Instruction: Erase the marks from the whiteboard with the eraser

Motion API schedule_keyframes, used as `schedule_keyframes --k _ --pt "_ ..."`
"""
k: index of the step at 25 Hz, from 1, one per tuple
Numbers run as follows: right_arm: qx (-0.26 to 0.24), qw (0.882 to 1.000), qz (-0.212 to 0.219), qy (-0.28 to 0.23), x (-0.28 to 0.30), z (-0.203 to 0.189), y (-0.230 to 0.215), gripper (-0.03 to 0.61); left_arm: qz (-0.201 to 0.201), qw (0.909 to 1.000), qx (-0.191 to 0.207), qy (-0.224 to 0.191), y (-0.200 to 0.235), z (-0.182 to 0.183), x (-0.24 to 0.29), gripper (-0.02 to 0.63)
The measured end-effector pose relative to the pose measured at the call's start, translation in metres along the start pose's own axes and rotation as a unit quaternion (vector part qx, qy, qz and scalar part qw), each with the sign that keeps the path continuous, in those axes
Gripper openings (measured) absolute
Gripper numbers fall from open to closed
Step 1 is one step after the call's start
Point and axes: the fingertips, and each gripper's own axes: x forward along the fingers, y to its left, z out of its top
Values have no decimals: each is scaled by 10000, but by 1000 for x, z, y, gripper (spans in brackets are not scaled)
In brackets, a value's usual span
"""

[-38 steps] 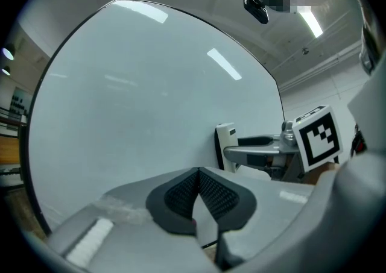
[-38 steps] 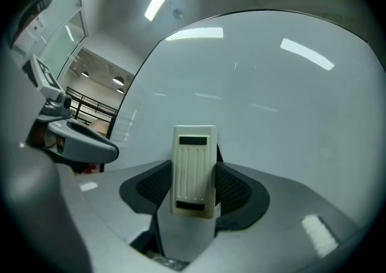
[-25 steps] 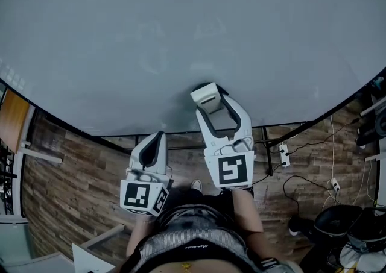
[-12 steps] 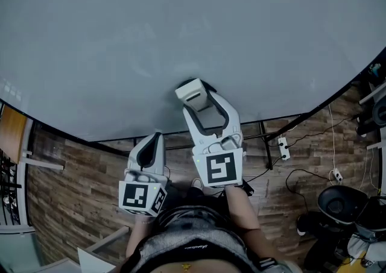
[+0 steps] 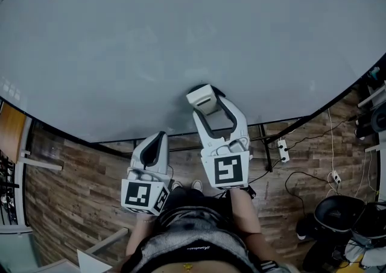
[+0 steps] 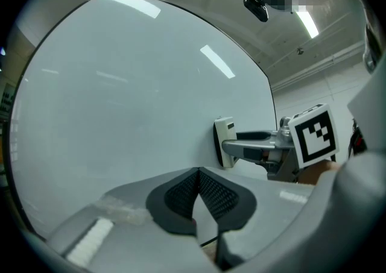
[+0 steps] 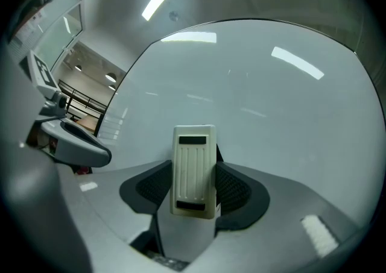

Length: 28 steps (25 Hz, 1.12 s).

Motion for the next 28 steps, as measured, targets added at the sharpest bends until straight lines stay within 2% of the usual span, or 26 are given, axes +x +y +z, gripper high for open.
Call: schedule_keyframes --k 10,17,28 --pt "-9 9990 -266 366 11 -12 23 232 -69 9999 -91 20 34 -7 -17 5" --pt "-53 9986 -207 492 32 -1 87 232 -95 9999 -71 -8 79 -1 -51 5" --pt "-205 9988 208 383 79 25 182 232 47 9999 -123 16 155 -5 -101 5"
